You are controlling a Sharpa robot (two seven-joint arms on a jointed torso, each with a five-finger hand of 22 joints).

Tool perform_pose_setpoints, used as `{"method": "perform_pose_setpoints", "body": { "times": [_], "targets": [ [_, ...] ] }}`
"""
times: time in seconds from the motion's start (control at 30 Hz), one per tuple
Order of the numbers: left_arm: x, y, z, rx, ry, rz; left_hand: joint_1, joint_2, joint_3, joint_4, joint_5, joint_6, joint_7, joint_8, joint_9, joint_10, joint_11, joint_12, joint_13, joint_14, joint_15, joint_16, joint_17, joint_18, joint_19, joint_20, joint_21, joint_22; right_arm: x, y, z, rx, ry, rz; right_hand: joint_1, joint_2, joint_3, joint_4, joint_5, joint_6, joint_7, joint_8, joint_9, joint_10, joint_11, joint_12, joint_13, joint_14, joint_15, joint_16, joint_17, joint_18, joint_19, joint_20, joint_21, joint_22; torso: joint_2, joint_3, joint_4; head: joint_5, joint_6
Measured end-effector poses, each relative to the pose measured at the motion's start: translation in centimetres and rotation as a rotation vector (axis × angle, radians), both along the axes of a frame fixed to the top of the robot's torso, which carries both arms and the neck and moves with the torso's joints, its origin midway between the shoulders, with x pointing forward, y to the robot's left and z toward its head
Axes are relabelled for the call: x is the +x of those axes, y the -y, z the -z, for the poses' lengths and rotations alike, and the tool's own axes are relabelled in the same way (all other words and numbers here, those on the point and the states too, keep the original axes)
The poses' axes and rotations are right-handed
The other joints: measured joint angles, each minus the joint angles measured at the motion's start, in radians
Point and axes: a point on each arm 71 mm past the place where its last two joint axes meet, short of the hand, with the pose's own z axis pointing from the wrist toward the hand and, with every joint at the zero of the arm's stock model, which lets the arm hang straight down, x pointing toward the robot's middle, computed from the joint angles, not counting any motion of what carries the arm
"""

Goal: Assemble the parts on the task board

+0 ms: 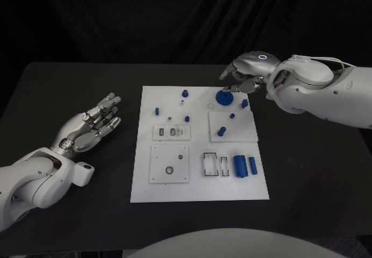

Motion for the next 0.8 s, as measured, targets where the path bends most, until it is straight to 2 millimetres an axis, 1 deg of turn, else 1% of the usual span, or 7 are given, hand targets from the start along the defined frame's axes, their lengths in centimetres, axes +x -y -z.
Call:
{"method": "perform_pose_setpoints", "body": {
  "times": [0.17, 0.2, 0.27, 0.33, 0.57, 0.6, 0.8],
  "targets": [
    [0.1, 0.1, 0.0, 0.000, 0.000, 0.001, 0.000, 0.000, 0.003, 0.003, 0.000, 0.000, 0.000, 0.000, 0.000, 0.000, 0.000, 0.000, 0.000, 0.000, 0.000, 0.000, 0.000, 0.000, 0.000, 0.000, 0.000, 0.000, 0.1, 0.2, 0.1, 0.000, 0.000, 0.015, -0.045, 0.005, -0.036, 0.022, -0.007, 0.004, -0.004, 0.000, 0.006, 0.118, -0.001, 0.118, 0.028, 0.004, 0.000, 0.100, 0.017, -0.002, 0.036, 0.002, 0.056, 0.000, 0.000, 0.0001, 0.0000, -0.001, -0.004],
    [0.1, 0.1, 0.0, 0.000, 0.000, 0.001, 0.000, 0.000, 0.003, 0.003, 0.000, 0.000, 0.000, 0.000, 0.000, 0.000, 0.000, 0.000, 0.000, 0.000, 0.000, 0.000, 0.000, 0.000, 0.000, 0.000, 0.000, 0.000, 0.1, 0.2, 0.2, -0.001, -0.001, 0.019, -0.048, 0.006, -0.041, 0.025, -0.007, 0.007, -0.004, 0.000, 0.009, 0.120, -0.002, 0.126, 0.028, 0.004, 0.000, 0.112, 0.017, -0.015, 0.052, 0.002, 0.075, 0.000, 0.000, 0.0002, 0.0000, -0.001, -0.004],
    [0.1, 0.1, 0.0, 0.000, 0.000, 0.000, 0.000, 0.000, 0.003, 0.003, 0.000, 0.000, 0.000, 0.000, 0.000, 0.000, 0.000, 0.000, 0.000, 0.000, 0.000, 0.000, 0.000, 0.000, 0.000, 0.000, 0.000, 0.000, 0.1, 0.3, 0.2, -0.002, -0.003, 0.026, -0.060, 0.010, -0.050, 0.031, -0.012, 0.009, -0.002, 0.000, 0.013, 0.120, -0.002, 0.129, 0.028, 0.004, 0.000, 0.116, 0.017, -0.015, 0.078, 0.002, 0.110, 0.000, 0.000, 0.0002, 0.0000, -0.001, -0.004],
    [0.1, 0.0, 0.0, 0.001, 0.000, 0.000, 0.000, 0.000, 0.003, 0.003, 0.000, 0.000, 0.000, 0.000, 0.000, 0.000, 0.000, 0.000, 0.000, 0.000, 0.000, 0.000, 0.000, 0.000, 0.000, 0.000, 0.000, 0.000, 0.1, 0.4, 0.3, -0.003, -0.006, 0.032, -0.074, 0.011, -0.062, 0.036, -0.020, 0.009, -0.002, 0.000, 0.017, 0.120, -0.002, 0.129, 0.028, 0.004, 0.000, 0.116, 0.017, -0.038, 0.082, 0.003, 0.152, 0.000, 0.000, 0.0002, 0.0001, -0.001, -0.004],
    [0.2, 0.0, 0.1, 0.002, 0.000, -0.001, 0.000, 0.000, 0.003, 0.003, 0.000, 0.000, 0.000, 0.000, 0.000, 0.000, 0.000, 0.000, 0.000, 0.000, 0.000, 0.000, 0.000, 0.000, -0.004, 0.004, 0.000, 0.000, 0.3, 0.7, 0.6, -0.015, -0.026, 0.058, -0.074, 0.011, -0.067, 0.034, -0.022, 0.009, -0.002, 0.000, 0.018, 0.119, -0.002, 0.129, 0.028, 0.004, 0.000, 0.116, 0.017, -0.040, 0.082, 0.003, 0.192, 0.000, 0.000, 0.0002, 0.0005, -0.003, -0.004],
    [0.2, 0.0, 0.1, 0.002, 0.000, -0.001, -0.003, -0.003, 0.003, 0.003, 0.000, 0.000, 0.000, 0.000, 0.000, 0.000, 0.000, 0.000, 0.000, 0.000, 0.000, 0.000, 0.000, 0.000, -0.004, 0.004, 0.000, 0.000, 0.3, 0.7, 0.7, -0.017, -0.030, 0.062, -0.074, 0.011, -0.069, 0.032, -0.022, 0.009, -0.002, 0.000, 0.018, 0.119, -0.002, 0.129, 0.028, 0.004, 0.000, 0.116, 0.017, -0.054, 0.082, 0.003, 0.198, 0.000, 0.000, 0.0001, 0.0005, -0.003, -0.004],
    [0.2, 0.1, 0.1, 0.002, 0.001, -0.001, -0.004, -0.004, 0.003, 0.003, 0.000, 0.000, 0.000, 0.000, 0.000, 0.000, 0.000, 0.000, 0.000, 0.001, -0.001, 0.000, 0.000, 0.000, -0.004, 0.004, 0.000, 0.000, 0.2, 0.8, 1.3, -0.029, -0.057, 0.071, -0.074, 0.011, -0.075, 0.026, -0.022, 0.011, -0.011, 0.000, 0.020, 0.123, -0.006, 0.129, 0.028, 0.007, -0.003, 0.116, 0.017, -0.054, 0.085, 0.000, 0.211, 0.000, -0.001, 0.0000, 0.0007, -0.004, -0.005]
  ]
}}
